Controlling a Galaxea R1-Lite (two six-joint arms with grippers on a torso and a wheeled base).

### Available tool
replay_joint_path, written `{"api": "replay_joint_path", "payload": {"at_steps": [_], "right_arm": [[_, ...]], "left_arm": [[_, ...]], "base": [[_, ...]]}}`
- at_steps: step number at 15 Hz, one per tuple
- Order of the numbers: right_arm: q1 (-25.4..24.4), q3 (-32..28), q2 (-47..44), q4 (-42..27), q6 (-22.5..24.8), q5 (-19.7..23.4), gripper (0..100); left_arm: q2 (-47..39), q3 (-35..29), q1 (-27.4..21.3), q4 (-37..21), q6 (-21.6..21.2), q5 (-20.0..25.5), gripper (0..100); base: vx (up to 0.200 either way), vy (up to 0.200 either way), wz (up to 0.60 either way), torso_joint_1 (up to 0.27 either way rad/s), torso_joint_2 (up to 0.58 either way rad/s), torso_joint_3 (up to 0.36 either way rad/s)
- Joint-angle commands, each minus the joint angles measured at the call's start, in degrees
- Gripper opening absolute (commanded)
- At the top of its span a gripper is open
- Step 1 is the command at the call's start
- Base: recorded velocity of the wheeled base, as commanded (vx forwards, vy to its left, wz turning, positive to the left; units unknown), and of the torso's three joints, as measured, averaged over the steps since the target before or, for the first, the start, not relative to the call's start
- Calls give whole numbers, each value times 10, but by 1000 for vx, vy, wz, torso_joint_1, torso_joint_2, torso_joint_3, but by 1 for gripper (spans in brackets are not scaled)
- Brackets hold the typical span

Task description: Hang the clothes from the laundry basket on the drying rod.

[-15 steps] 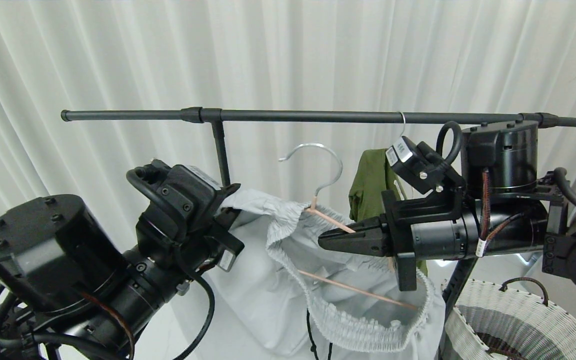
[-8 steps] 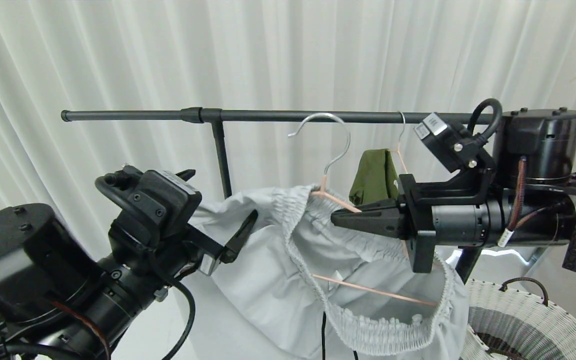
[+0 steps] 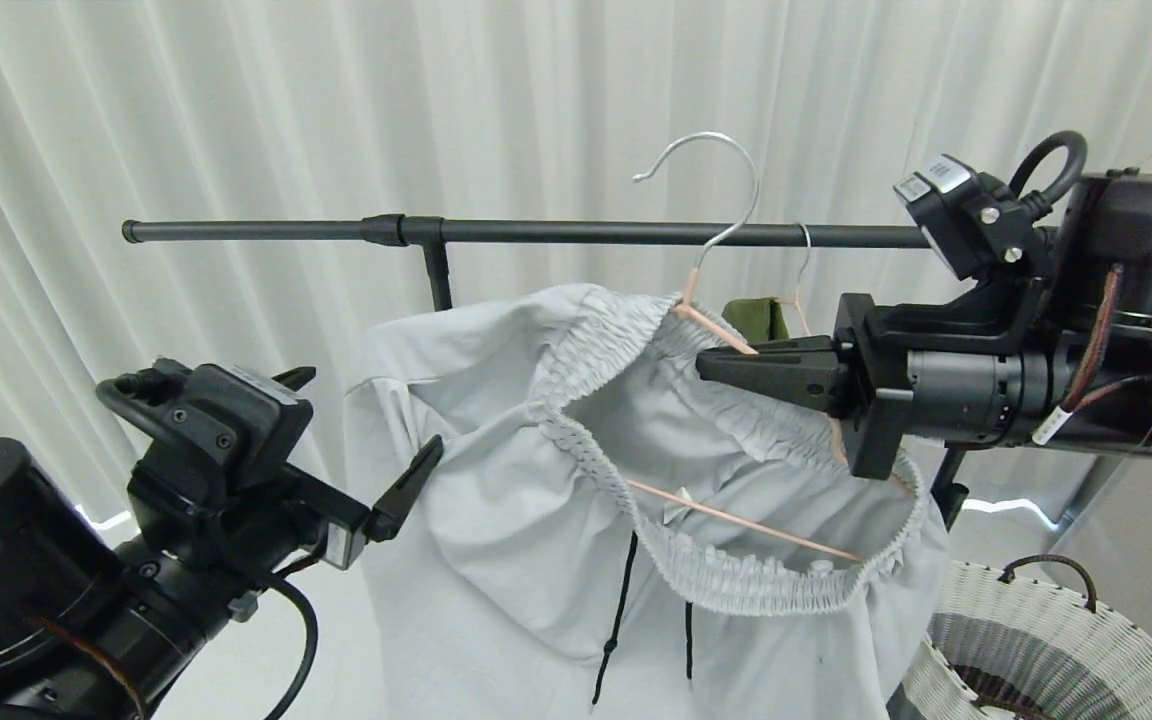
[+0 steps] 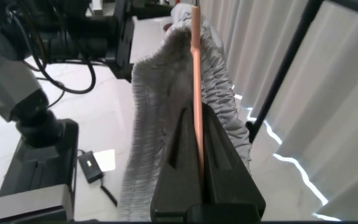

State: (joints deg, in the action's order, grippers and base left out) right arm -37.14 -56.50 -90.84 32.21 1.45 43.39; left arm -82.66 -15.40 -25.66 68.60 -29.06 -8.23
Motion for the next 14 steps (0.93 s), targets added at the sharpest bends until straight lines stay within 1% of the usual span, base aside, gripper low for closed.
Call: {"api": "replay_joint_path", "payload": {"at_steps": [1,2,3,5,6,7,9,11,12,13,14], "right_arm": [[7,-4,12,0,0,0,0],[10,-15,13,-5,0,0,0],[10,-32,14,-24,0,0,0],[10,-78,23,-100,3,0,0],[10,-90,23,-116,5,0,0],[10,-103,23,-127,6,0,0],[8,-98,19,-127,6,-1,0],[8,-98,18,-128,6,-1,0],[8,-96,17,-129,6,-1,0],[8,-94,14,-128,7,-1,0],[8,-90,14,-127,7,-1,0]], "left_arm": [[-8,19,64,0,2,35,100],[-14,28,81,0,2,49,100],[-20,38,91,0,2,61,100],[-18,48,92,0,3,82,100],[-16,48,92,0,3,91,100],[-10,46,90,0,4,115,100],[-7,42,89,0,16,133,100],[-1,37,75,0,30,133,100],[9,34,66,0,49,134,100],[19,32,47,0,74,134,100],[33,32,32,0,89,134,100]], "base": [[0,0,0,0,0,0],[0,0,0,0,0,0],[0,0,0,0,0,0],[0,0,0,0,0,0],[0,0,0,0,0,0],[0,0,0,0,0,0],[0,0,0,0,0,0],[0,0,0,0,0,0],[0,0,0,0,0,0],[0,0,0,0,0,0],[0,0,0,0,0,0]]}}
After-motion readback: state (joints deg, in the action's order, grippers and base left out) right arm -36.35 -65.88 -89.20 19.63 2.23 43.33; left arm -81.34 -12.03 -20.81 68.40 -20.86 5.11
